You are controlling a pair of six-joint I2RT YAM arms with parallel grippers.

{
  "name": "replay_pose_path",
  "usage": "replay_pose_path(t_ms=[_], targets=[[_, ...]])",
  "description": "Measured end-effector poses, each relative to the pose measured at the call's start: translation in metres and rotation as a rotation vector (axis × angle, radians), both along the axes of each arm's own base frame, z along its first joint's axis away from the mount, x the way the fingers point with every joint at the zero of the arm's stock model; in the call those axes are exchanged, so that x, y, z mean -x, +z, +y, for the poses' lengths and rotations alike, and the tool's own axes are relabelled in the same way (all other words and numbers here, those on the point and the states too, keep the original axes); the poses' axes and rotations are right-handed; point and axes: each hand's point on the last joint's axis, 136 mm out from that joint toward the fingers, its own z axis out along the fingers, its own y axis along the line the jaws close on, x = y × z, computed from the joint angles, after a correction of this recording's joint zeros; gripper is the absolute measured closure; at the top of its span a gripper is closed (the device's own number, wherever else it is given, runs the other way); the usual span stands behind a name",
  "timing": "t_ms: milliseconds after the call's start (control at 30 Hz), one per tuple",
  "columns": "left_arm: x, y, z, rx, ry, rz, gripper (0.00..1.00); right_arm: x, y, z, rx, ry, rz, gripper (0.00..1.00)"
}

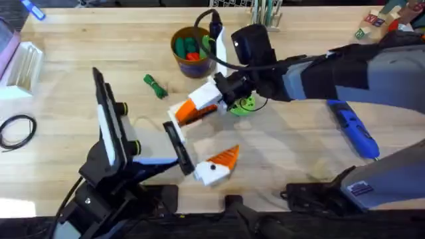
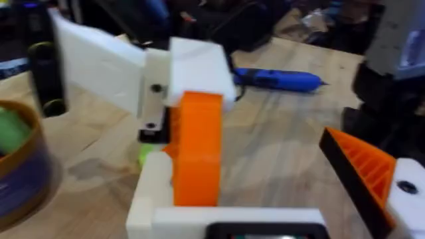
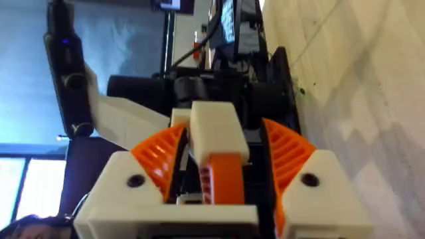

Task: Pick up the gripper from the table and insert it into the empty holder that is missing its gripper. Then pick up a screw, insert it into the mounting hole, and use the screwdriver to tighten it. Finally, clean up the table by picking up the vegetable and placing it into the bucket.

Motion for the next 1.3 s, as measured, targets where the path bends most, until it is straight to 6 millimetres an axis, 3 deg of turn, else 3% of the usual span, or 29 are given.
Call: replay_pose_path(t_ms=[267,567,800,1033,1133,1300], targets=[[0.012,0.000,-0.006,-0.001,-0.074,-0.010,0.015,-0.005,-0.001,0.000,-0.006,-0.019,-0.036,0.052],[0.016,0.001,-0.007,0.001,-0.100,-0.008,0.015,-0.042,-0.001,-0.008,0.077,-0.215,-0.166,0.042],[0.016,0.001,-0.007,0.000,-0.102,-0.008,0.015,-0.056,0.002,-0.066,0.420,-0.474,-0.427,0.039],[0.016,0.001,-0.007,0.001,-0.102,-0.008,0.015,-0.051,-0.041,-0.140,0.891,-0.516,-0.599,0.035],[0.016,0.001,-0.007,0.000,-0.102,-0.008,0.014,-0.053,-0.059,-0.156,1.009,-0.490,-0.626,0.108],[0.016,0.001,-0.007,0.000,-0.102,-0.008,0.013,-0.061,-0.081,-0.156,1.085,-0.455,-0.666,0.237]])
